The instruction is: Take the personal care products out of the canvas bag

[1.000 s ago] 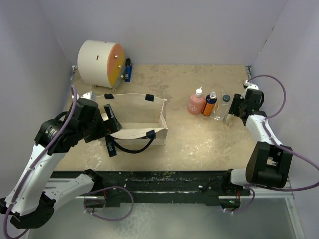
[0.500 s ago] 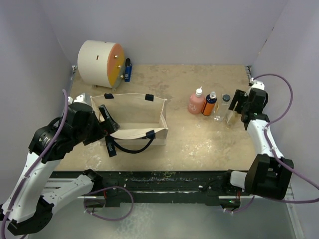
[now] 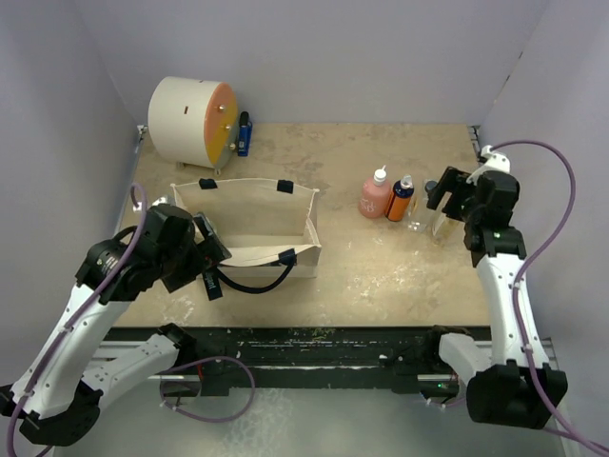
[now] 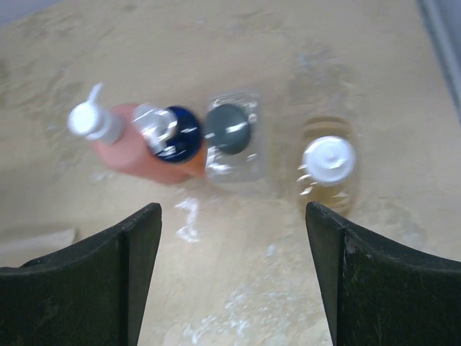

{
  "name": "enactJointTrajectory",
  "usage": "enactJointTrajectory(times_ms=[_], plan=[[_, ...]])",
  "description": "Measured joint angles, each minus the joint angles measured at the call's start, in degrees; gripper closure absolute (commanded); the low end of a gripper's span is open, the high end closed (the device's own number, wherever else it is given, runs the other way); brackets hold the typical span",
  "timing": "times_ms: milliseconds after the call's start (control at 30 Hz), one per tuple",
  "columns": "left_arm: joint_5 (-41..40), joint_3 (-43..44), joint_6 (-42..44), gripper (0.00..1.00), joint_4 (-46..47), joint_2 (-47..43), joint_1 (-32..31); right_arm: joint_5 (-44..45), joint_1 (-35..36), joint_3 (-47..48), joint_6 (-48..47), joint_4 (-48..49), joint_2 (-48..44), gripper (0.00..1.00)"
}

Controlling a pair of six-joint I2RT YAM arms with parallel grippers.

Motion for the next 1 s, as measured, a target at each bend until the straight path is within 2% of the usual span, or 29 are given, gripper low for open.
enactJointTrajectory(times_ms=[200,333,500,633,700,867,933,1000], plan=[[-0.96,-2.75,-6.08,0.01,-3.52,0.11,0.00,-8.92,6.97,0.83,2.01,-2.75,-5.79,0.18],[-2.10,-4.59,-10.08,0.00,-3.80,-0.50,0.00,-15.98,11.72,4.63,4.50,-3.39,-4.85,0.18],[-3.26,-5.40,-12.79,0.02,-3.76,0.20,0.00,-20.39,27.39,9.14,7.13,-3.65,-1.25,0.19],[-5.18,-7.28,-13.51,0.05,-1.81,1.03,0.00,-18.80,39.82,15.41,7.52,-4.81,4.15,0.19],[-5.81,-8.33,-13.27,0.10,0.42,1.68,0.00,-16.96,45.77,19.21,7.26,-5.03,7.43,0.20],[-7.13,-10.80,-13.92,0.33,1.70,4.09,0.00,-10.86,59.56,30.18,4.61,-5.51,19.15,0.20],[-7.08,-13.53,-14.86,0.44,1.88,3.32,0.00,-8.28,63.17,34.27,3.72,-6.54,24.09,0.21],[-6.78,-16.61,-15.91,0.51,2.43,0.92,0.00,-6.58,66.05,38.29,2.84,-7.13,29.81,0.20]])
